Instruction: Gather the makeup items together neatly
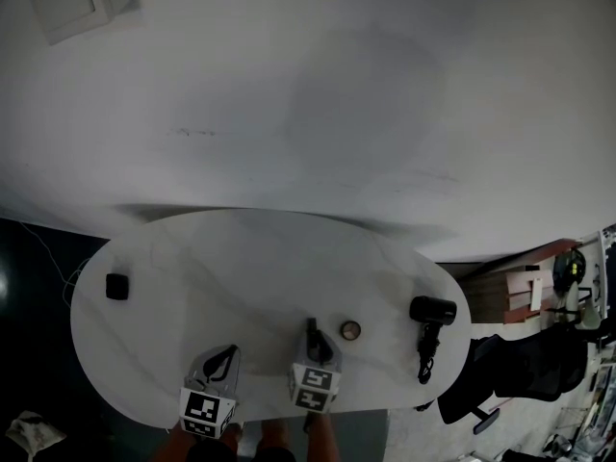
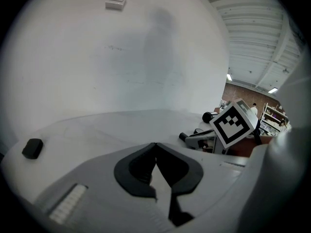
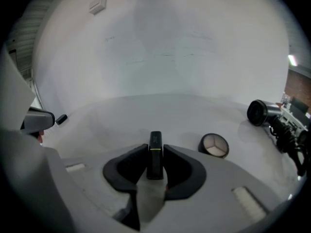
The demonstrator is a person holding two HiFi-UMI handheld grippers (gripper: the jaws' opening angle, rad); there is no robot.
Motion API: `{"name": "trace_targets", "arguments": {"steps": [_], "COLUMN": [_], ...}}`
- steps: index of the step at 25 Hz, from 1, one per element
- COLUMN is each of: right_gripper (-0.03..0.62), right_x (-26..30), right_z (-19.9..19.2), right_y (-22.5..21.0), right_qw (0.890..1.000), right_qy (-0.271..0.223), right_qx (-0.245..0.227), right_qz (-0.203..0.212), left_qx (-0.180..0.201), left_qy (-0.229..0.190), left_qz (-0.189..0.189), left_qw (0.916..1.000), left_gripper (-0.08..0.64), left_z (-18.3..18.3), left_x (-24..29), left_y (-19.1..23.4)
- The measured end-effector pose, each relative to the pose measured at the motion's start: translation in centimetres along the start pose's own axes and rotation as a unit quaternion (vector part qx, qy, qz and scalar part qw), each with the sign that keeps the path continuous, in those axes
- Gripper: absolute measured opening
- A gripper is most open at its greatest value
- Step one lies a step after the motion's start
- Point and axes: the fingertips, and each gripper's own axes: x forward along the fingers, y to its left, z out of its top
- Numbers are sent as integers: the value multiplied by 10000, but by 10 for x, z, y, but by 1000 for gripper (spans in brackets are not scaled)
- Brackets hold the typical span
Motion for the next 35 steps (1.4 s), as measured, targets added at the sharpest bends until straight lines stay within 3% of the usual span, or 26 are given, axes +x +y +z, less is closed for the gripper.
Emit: {"name": "trace_targets", "arguments": {"steps": [12,16,23,35], "right_gripper": [108,233,233,233], "right_x": [1,2,-8,-78], "right_z": [1,1,4,60], "right_y": [2,4,3,28], "right_qw": [10000,9996,9996,9942], "right_qy": [-19,-189,-195,-920], "right_qx": [28,96,97,-409], "right_qz": [22,203,184,389], "left_qx": [-36,-27,24,254], "left_qy": [-37,-80,-194,-850], "left_qz": [70,97,131,262], "left_qw": [10000,9999,9997,9957], "left_gripper": [11,11,11,11], "left_z": [-1,3,11,63], "left_x": [-6,-9,-18,-66], "left_y": [1,3,0,2]}}
